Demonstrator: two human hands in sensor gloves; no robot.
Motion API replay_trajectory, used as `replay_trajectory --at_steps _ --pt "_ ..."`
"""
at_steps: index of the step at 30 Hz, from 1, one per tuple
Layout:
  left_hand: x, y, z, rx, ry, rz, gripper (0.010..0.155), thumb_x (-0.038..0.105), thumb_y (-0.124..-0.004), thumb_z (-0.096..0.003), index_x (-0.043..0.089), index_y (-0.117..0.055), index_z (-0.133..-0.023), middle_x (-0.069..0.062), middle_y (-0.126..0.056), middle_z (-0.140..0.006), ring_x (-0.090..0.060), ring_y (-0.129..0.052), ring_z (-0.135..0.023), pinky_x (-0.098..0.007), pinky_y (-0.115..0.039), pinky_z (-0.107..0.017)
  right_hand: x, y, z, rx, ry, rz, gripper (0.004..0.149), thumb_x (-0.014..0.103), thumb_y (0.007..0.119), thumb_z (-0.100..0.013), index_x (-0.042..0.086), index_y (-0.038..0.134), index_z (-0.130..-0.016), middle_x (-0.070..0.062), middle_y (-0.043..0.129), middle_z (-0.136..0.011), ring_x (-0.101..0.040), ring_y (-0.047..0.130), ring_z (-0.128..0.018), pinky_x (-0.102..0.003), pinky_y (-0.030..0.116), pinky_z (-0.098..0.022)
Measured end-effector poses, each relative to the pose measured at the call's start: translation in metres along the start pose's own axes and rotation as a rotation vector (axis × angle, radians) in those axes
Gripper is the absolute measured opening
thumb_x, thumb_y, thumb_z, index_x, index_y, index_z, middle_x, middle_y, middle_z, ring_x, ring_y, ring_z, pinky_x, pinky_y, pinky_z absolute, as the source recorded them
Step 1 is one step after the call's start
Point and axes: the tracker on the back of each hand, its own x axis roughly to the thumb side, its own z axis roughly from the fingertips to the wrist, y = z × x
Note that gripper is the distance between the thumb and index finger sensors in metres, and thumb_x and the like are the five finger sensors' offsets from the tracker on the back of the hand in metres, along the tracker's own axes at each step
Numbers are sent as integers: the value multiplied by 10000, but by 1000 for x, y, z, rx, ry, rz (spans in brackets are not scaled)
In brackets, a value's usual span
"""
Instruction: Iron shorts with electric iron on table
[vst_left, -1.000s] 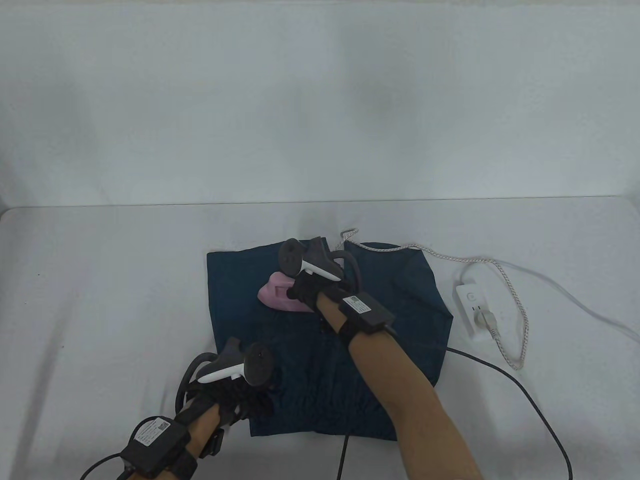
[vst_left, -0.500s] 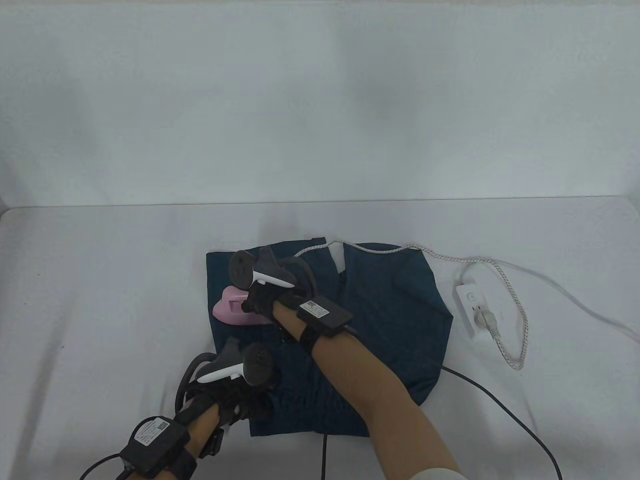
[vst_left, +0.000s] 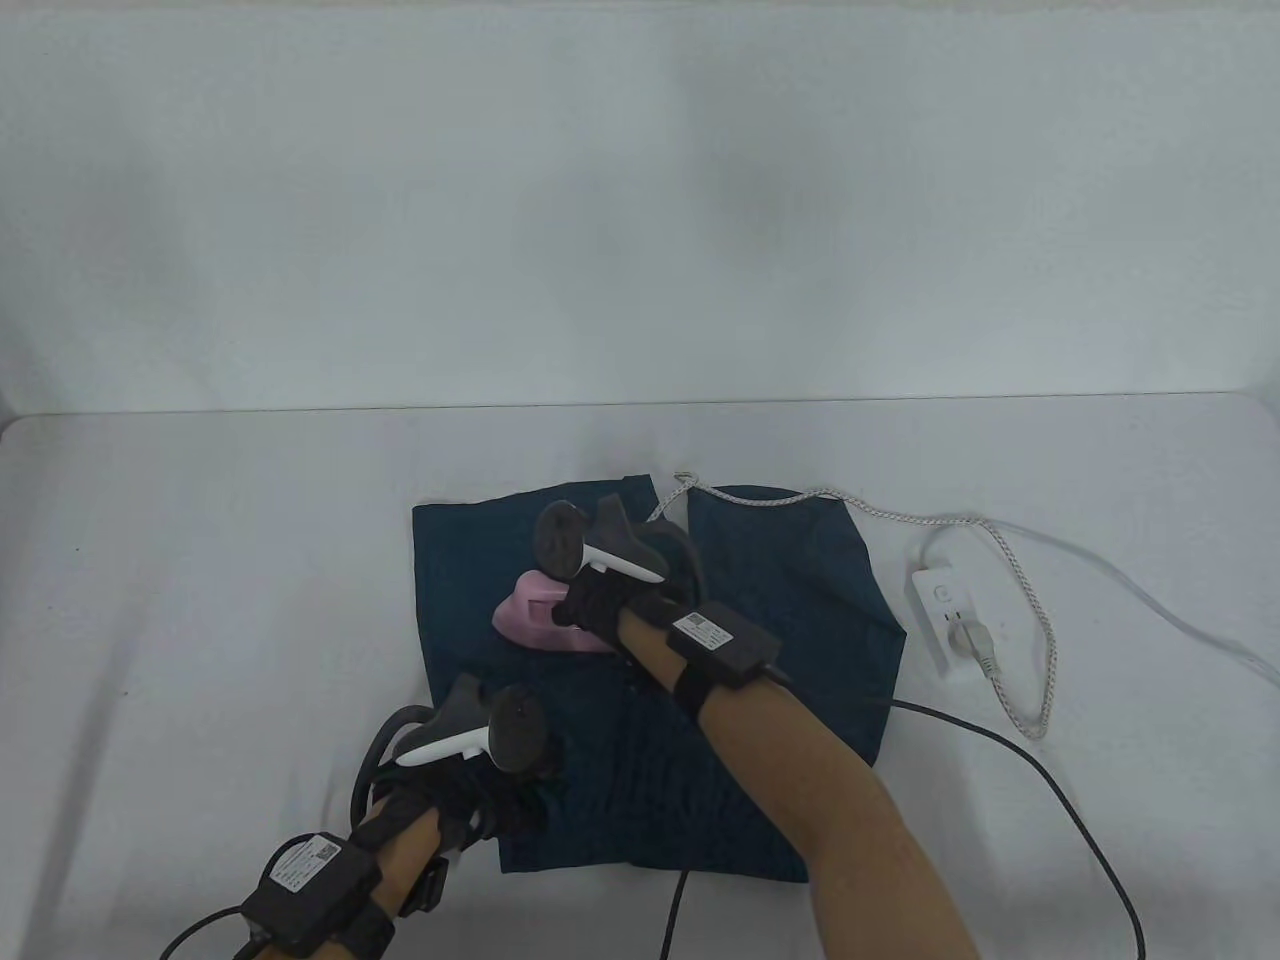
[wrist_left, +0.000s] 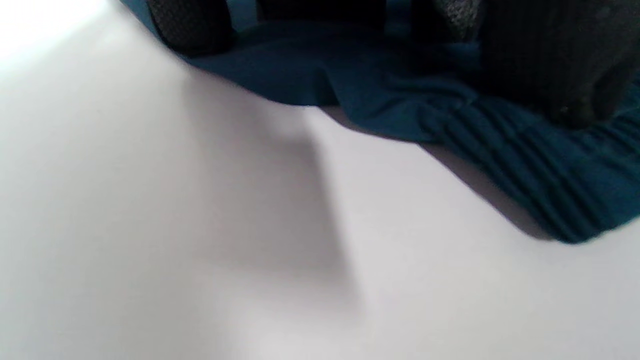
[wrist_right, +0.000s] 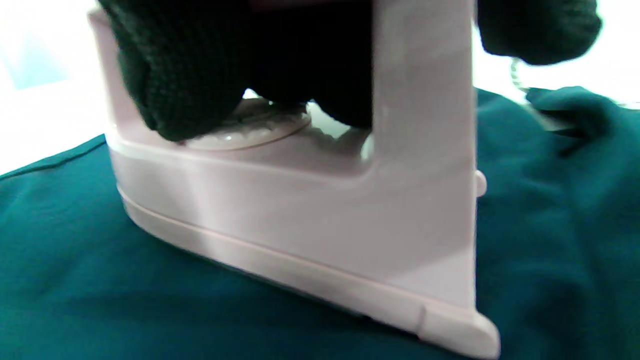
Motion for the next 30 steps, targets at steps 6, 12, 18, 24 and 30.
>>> replay_trajectory --at_steps 6,12,18,24,30 --pt "0 0 0 -1 0 -2 756 604 -849 -369 496 -471 -1015 77 -406 -1107 -201 -584 -932 -571 -534 -742 -31 -1 13 4 50 -6 609 466 922 -384 445 686 -945 134 911 -693 -98 969 -554 -483 838 -355" --pt "0 0 0 -4 -1 -1 756 601 -850 -372 493 -469 -1016 77 -405 -1107 -204 -583 -932 -573 -532 -742 -43 -2 25 -4 52 25 608 467 918 -387 449 680 -946 133 908 -696 -99 967 -557 -483 838 -358" --pt "1 0 0 -5 1 -5 755 602 -848 -373 495 -468 -1016 77 -405 -1108 -204 -583 -933 -573 -533 -742 -36 -3 22 5 49 27 614 469 920 -389 446 676 -952 134 906 -698 -99 965 -558 -480 837 -358" --pt "1 0 0 -6 2 -6 755 603 -848 -372 497 -467 -1016 77 -405 -1108 -203 -583 -934 -572 -534 -742 -8 1 12 20 1 1 619 475 921 -392 442 673 -958 134 908 -697 -96 968 -552 -471 840 -344" --pt "1 0 0 -7 2 -5 756 601 -847 -375 494 -465 -1018 76 -399 -1110 -204 -581 -936 -572 -534 -742 40 4 1 48 -75 20 625 485 917 -398 435 665 -967 133 906 -702 -93 970 -548 -462 845 -331"
